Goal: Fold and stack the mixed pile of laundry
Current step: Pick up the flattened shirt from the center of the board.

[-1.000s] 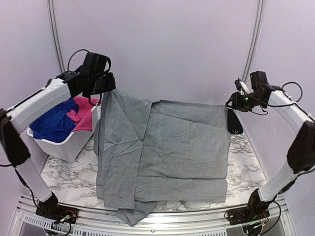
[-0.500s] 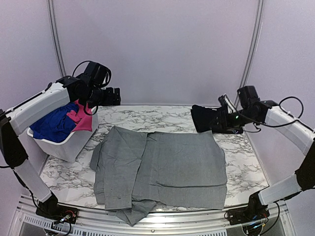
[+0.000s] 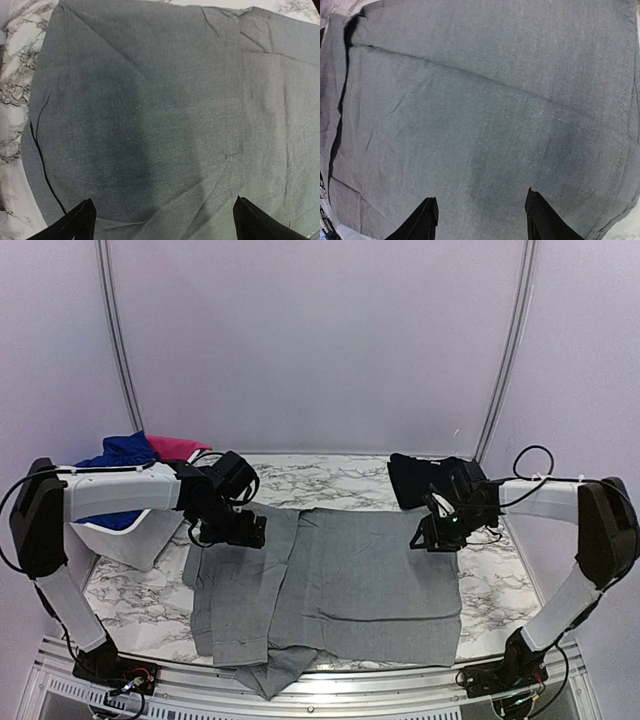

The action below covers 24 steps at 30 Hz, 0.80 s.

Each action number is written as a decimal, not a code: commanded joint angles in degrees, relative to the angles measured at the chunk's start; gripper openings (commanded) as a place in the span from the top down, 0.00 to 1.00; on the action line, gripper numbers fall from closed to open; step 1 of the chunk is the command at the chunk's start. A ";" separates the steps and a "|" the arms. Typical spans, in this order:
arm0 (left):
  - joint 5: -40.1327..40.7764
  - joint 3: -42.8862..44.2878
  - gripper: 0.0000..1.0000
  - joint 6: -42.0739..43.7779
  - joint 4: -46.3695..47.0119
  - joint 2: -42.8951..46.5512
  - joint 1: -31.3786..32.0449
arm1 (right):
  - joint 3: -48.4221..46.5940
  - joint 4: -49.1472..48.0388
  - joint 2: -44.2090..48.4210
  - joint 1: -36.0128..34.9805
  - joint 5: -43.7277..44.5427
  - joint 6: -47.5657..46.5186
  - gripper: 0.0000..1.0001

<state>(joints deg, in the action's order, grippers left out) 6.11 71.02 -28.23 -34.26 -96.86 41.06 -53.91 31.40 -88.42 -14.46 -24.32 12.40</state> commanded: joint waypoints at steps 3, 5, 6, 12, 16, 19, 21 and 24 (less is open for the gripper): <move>-1.71 -1.21 0.01 -3.28 3.68 -4.82 0.33 | -4.19 -3.26 -8.87 0.25 4.38 -0.72 0.45; -0.59 -1.06 0.01 -3.61 3.93 -6.08 0.27 | -5.54 -3.40 -11.54 0.73 5.62 -1.42 0.45; 0.06 -0.80 0.01 -3.73 4.00 -6.88 0.14 | -6.16 -3.51 -12.79 1.05 6.27 -1.80 0.45; 0.28 3.98 0.01 -1.87 4.22 -9.23 -1.96 | -11.05 -3.07 -17.78 4.29 7.61 -3.65 0.46; -3.32 2.57 0.01 1.02 4.20 -1.01 -1.95 | -14.28 -0.68 -13.40 3.82 4.92 -4.49 0.45; -7.85 -3.76 0.01 0.87 3.52 8.95 -1.43 | -15.56 1.23 -7.77 2.56 3.09 -4.02 0.44; -9.98 -9.33 0.01 -0.91 3.06 15.25 0.02 | -15.98 2.62 -4.64 1.33 1.16 -3.70 0.44; -12.22 -18.45 0.01 -6.46 2.88 23.80 4.07 | -15.46 3.89 -0.35 -1.18 0.37 -3.37 0.44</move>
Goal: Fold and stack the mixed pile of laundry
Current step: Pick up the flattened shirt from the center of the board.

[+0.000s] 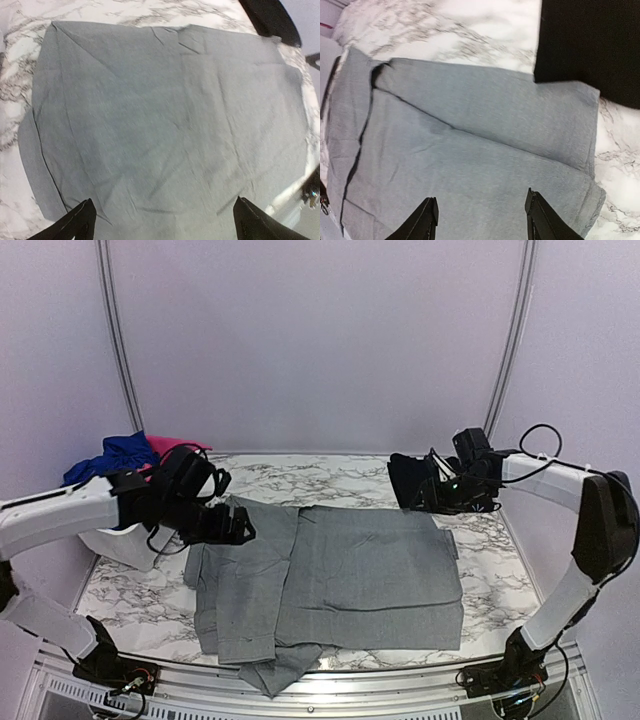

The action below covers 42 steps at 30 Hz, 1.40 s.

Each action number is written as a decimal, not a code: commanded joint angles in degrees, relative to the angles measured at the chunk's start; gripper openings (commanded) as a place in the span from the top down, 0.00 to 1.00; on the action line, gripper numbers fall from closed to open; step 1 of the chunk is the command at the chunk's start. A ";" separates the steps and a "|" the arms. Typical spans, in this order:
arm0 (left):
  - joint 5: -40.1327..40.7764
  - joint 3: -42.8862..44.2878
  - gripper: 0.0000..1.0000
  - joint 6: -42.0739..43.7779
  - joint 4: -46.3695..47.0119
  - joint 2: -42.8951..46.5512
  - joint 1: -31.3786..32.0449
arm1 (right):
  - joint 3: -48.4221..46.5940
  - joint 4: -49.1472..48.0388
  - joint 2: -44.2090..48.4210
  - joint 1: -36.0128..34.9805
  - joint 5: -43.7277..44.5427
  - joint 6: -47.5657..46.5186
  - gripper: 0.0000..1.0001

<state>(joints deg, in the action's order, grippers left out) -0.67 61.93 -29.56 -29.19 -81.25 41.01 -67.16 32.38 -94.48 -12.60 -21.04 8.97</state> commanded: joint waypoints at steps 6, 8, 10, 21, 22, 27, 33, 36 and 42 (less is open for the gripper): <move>-5.05 -21.74 0.11 -20.04 -1.87 19.36 12.08 | 0.81 4.44 10.55 -3.57 -2.35 0.30 0.44; -5.33 -24.57 0.17 -22.11 -1.31 21.43 12.33 | 1.51 4.88 10.64 -3.57 -2.60 0.11 0.44; -6.06 -26.98 0.23 -23.57 -0.24 22.77 12.36 | 2.05 4.86 10.55 -3.59 -2.89 0.10 0.44; -11.66 -36.05 0.43 -28.70 9.51 24.30 13.70 | 1.60 5.61 10.10 -3.57 -2.49 -0.51 0.44; -12.19 -36.43 0.45 -29.09 10.33 24.23 13.92 | 1.52 5.60 10.04 -3.57 -2.36 -0.58 0.44; -13.63 -37.72 0.53 -30.62 15.22 23.11 15.68 | 1.41 5.83 9.58 -3.59 -2.17 -0.49 0.44; -14.11 -37.76 0.70 -31.30 17.15 24.80 16.03 | 1.26 5.99 9.41 -3.57 -1.99 -0.47 0.44; -15.01 -36.57 0.86 -30.81 17.23 26.34 16.03 | 1.02 5.99 9.08 -3.56 -1.98 -0.71 0.44; -15.11 -26.61 1.00 -25.56 13.62 24.56 16.03 | 0.72 6.18 8.52 -3.53 -2.03 -0.92 0.44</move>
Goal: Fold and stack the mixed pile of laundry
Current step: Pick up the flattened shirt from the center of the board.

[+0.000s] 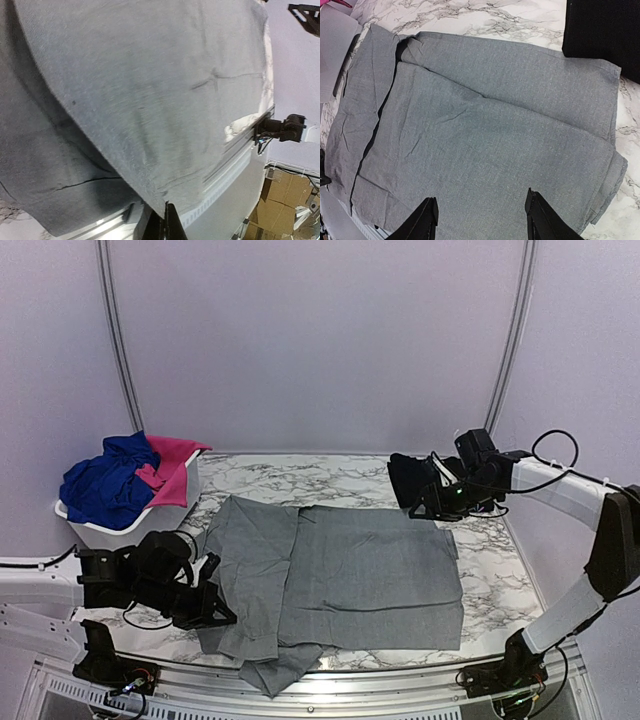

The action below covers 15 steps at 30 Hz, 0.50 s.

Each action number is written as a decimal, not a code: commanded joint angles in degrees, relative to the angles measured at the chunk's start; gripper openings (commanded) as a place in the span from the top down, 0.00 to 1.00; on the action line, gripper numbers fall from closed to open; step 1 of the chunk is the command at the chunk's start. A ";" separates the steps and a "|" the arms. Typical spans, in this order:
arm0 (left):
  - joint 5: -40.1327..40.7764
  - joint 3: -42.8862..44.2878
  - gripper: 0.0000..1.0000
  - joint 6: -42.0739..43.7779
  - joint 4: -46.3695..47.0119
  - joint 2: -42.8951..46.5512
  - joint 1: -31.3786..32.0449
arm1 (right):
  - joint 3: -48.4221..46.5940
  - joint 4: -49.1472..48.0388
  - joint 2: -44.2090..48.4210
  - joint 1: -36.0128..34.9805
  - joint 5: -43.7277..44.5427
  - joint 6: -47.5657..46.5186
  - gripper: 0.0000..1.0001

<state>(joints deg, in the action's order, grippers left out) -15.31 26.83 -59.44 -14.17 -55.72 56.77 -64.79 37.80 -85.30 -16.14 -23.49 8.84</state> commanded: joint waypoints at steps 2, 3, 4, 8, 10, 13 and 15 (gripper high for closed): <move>-0.03 14.65 1.00 7.78 -4.07 -4.81 -0.01 | -1.78 0.93 -0.66 0.10 0.61 -0.84 0.44; 0.06 17.98 1.00 9.87 -5.61 -6.83 -0.37 | -1.89 1.15 -0.59 0.14 0.70 -0.84 0.44; 0.33 22.03 1.00 12.06 -7.29 -9.03 -0.92 | -1.91 1.24 -0.47 0.19 0.85 -0.91 0.44; -0.66 38.90 1.00 21.32 -10.91 -19.52 -10.29 | -1.30 1.24 0.48 0.74 0.99 -0.69 0.44; -1.57 50.28 1.00 25.66 -11.05 -27.03 -17.57 | -0.85 1.23 1.08 0.96 0.99 -0.45 0.44; -2.90 73.29 1.00 31.42 -12.24 -43.17 -26.89 | -0.15 1.30 2.73 1.17 1.17 0.13 0.44; -3.11 92.16 1.00 32.61 -13.07 -55.63 -30.55 | 0.53 1.41 4.27 1.33 1.38 0.75 0.44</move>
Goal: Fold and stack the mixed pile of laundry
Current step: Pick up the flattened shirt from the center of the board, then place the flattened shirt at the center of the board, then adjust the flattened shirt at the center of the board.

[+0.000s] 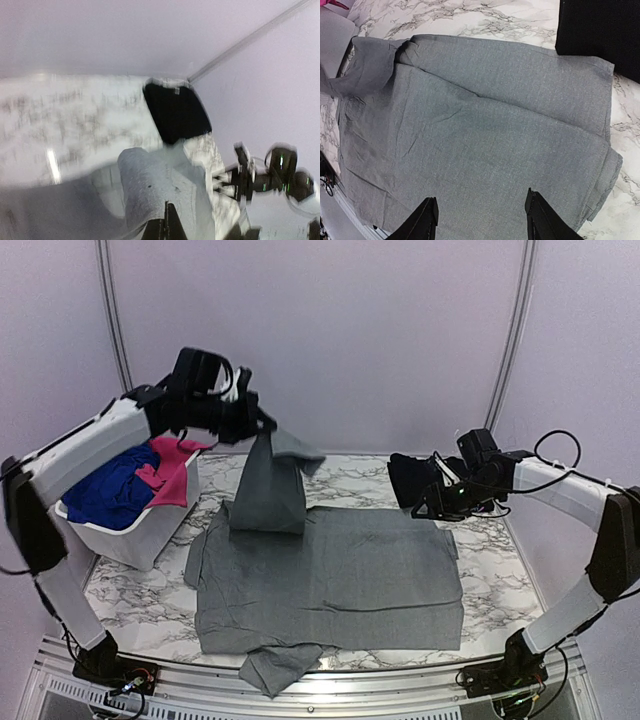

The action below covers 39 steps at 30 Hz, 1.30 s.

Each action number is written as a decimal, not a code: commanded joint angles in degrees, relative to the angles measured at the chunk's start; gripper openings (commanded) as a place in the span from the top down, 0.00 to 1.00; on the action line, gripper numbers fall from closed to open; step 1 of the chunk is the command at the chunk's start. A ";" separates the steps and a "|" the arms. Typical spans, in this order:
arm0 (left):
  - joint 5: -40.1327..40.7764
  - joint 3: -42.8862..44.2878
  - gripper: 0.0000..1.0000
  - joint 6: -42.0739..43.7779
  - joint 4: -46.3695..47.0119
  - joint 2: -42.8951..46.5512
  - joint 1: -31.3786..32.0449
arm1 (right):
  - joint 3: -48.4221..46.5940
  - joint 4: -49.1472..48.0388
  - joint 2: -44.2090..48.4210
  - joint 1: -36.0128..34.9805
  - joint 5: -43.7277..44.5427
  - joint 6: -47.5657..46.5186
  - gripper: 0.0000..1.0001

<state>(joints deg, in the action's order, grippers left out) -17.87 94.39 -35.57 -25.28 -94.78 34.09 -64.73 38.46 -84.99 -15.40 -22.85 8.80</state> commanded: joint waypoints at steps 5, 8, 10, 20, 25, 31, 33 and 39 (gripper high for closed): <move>0.45 54.12 0.83 0.62 5.58 -39.52 -14.99 | 2.40 1.63 7.79 0.73 0.49 2.24 0.44; 0.74 49.98 0.47 -4.17 12.53 -41.19 -16.62 | 3.74 1.86 9.33 0.73 0.29 2.19 0.44; 1.67 45.82 0.22 -1.61 12.22 -39.28 -16.41 | 4.88 1.73 9.78 0.77 0.07 2.15 0.44; 13.28 16.91 0.01 21.25 -1.96 -14.79 -7.04 | 12.42 -3.11 8.67 -0.62 -4.87 1.65 0.46; 8.22 -5.06 0.01 23.84 -4.22 -5.14 0.77 | 13.45 -4.36 7.32 -0.92 -5.84 1.06 0.46; 7.89 -16.22 0.01 21.72 -5.39 -5.04 3.81 | 13.97 -4.83 5.60 -1.32 -6.05 1.05 0.46; 10.19 -16.33 0.01 21.26 -5.38 -6.64 3.80 | 14.64 -5.24 5.01 -1.30 -5.69 1.19 0.46; 15.36 -9.70 0.01 20.41 -6.23 -18.27 2.93 | 18.35 -7.83 1.91 -1.30 -4.52 1.91 0.46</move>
<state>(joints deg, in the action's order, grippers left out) -6.72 79.79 -14.39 -30.37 -107.53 37.98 -47.97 33.01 -80.97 -16.23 -28.05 10.50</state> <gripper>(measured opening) 0.989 0.540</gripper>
